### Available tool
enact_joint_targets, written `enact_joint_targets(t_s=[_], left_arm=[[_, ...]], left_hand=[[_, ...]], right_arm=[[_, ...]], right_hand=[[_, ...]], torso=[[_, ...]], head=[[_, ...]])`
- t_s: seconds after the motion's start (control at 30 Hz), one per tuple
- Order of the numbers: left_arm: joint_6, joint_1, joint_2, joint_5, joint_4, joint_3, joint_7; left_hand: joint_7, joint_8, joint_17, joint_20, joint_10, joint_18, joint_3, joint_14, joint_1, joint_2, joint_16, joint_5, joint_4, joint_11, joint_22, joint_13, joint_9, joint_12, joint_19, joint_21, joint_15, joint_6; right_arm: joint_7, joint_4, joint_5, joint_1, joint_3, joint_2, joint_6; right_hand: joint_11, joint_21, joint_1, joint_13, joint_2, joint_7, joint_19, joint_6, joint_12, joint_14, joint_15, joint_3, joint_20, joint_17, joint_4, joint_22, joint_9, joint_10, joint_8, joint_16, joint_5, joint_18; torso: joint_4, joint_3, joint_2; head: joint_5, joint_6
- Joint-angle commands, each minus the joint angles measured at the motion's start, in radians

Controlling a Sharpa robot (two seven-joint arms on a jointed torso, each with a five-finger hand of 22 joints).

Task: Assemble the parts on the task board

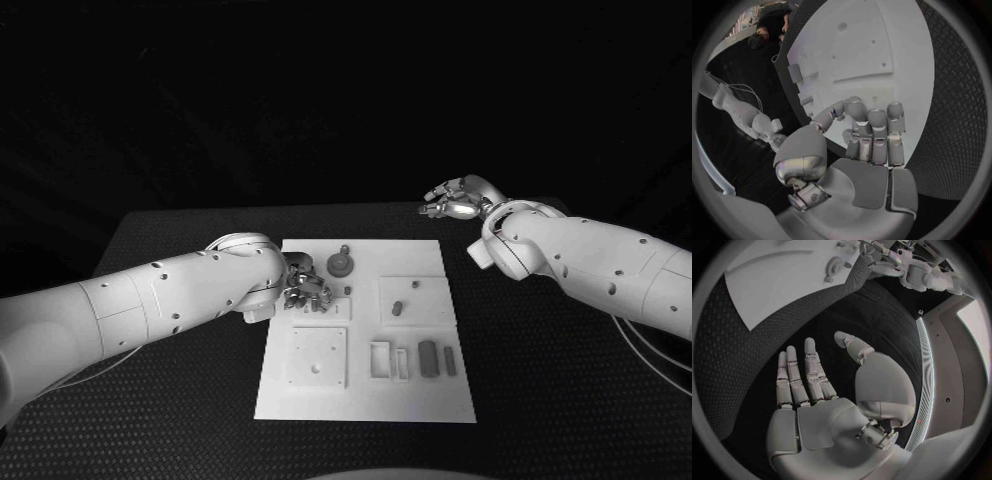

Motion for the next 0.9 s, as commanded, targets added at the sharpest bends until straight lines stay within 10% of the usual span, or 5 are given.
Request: enact_joint_targets(t_s=[0.03,0.9], left_arm=[[0.013,0.0,0.004,-0.015,-0.002,-0.001,-0.002],[0.011,0.0,0.017,-0.029,-0.023,-0.007,0.009]], left_hand=[[-0.072,0.007,0.002,-0.115,0.048,-0.001,0.143,0.049,0.003,0.011,0.004,0.006,0.023,-0.055,0.022,0.002,0.0,0.006,0.006,0.006,-0.047,0.075],[-0.072,0.012,0.001,-0.116,0.046,0.0,0.146,0.047,-0.001,0.01,0.007,0.006,0.023,-0.055,0.022,0.003,0.0,0.012,0.008,0.01,-0.048,0.072]], right_arm=[[0.004,0.001,-0.01,0.0,0.0,0.001,0.011],[0.004,-0.001,-0.011,0.0,0.0,0.004,0.011]], right_hand=[[0.092,-0.004,-0.004,-0.001,-0.001,0.029,-0.008,0.013,0.005,-0.008,0.001,-0.002,-0.001,-0.001,-0.002,0.001,-0.001,-0.161,0.005,0.005,0.004,-0.017],[0.093,-0.004,-0.004,-0.001,0.0,0.029,-0.008,0.013,0.005,-0.008,0.001,-0.001,0.0,-0.002,-0.001,0.001,-0.002,-0.161,0.005,0.006,0.006,-0.017]], torso=[[0.0007,-0.0004,0.0],[0.0007,-0.0019,0.001]], head=[[0.0,-0.001],[-0.006,-0.003]])
